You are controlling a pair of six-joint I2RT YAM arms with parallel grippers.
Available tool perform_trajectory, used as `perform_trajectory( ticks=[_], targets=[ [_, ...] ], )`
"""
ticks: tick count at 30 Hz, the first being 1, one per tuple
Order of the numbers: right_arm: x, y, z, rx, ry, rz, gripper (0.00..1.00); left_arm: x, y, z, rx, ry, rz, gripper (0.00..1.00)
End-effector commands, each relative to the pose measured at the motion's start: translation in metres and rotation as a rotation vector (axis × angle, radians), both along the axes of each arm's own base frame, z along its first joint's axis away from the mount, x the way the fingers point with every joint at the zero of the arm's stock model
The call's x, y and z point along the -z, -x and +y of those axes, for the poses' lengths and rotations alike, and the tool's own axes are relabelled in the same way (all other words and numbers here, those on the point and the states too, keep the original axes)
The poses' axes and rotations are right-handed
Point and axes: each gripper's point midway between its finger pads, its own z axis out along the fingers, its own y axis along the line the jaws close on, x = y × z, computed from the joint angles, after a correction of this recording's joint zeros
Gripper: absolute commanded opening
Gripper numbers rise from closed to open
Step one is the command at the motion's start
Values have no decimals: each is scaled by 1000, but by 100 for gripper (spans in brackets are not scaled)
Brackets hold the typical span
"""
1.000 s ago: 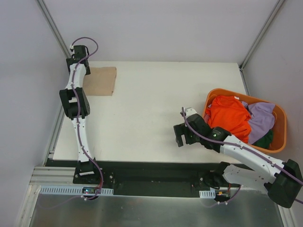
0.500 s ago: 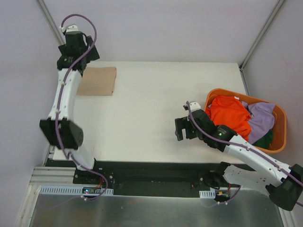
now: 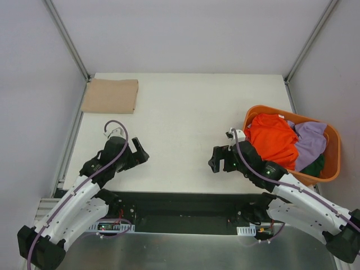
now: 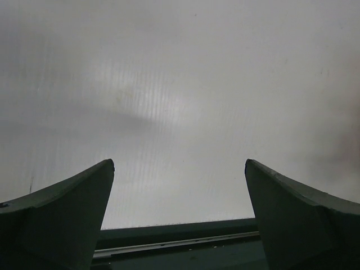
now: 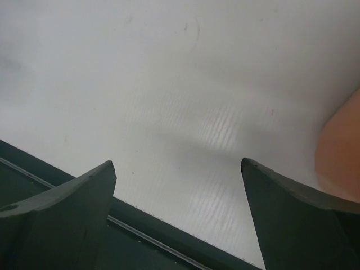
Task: Fold and stack the t-shirts
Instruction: Put the neatly folded tshirt into the corner of the board with the left arm
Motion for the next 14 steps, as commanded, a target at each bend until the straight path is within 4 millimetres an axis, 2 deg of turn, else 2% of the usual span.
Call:
perform_trajectory(
  ticks=[1, 4, 8, 11, 14],
  targets=[
    [13, 4, 12, 16, -94, 41, 96, -1, 10, 0, -55, 93, -34, 99],
    [15, 2, 18, 7, -137, 32, 96, -2, 9, 7, -51, 43, -43, 99],
    [21, 1, 15, 23, -119, 32, 96, -2, 7, 17, -88, -11, -36, 99],
    [15, -1, 21, -17, -122, 6, 96, -4, 4, 21, -107, -31, -37, 99],
    [1, -3, 28, -53, -135, -13, 96, -5, 2, 24, -115, -51, -37, 99]
  ],
)
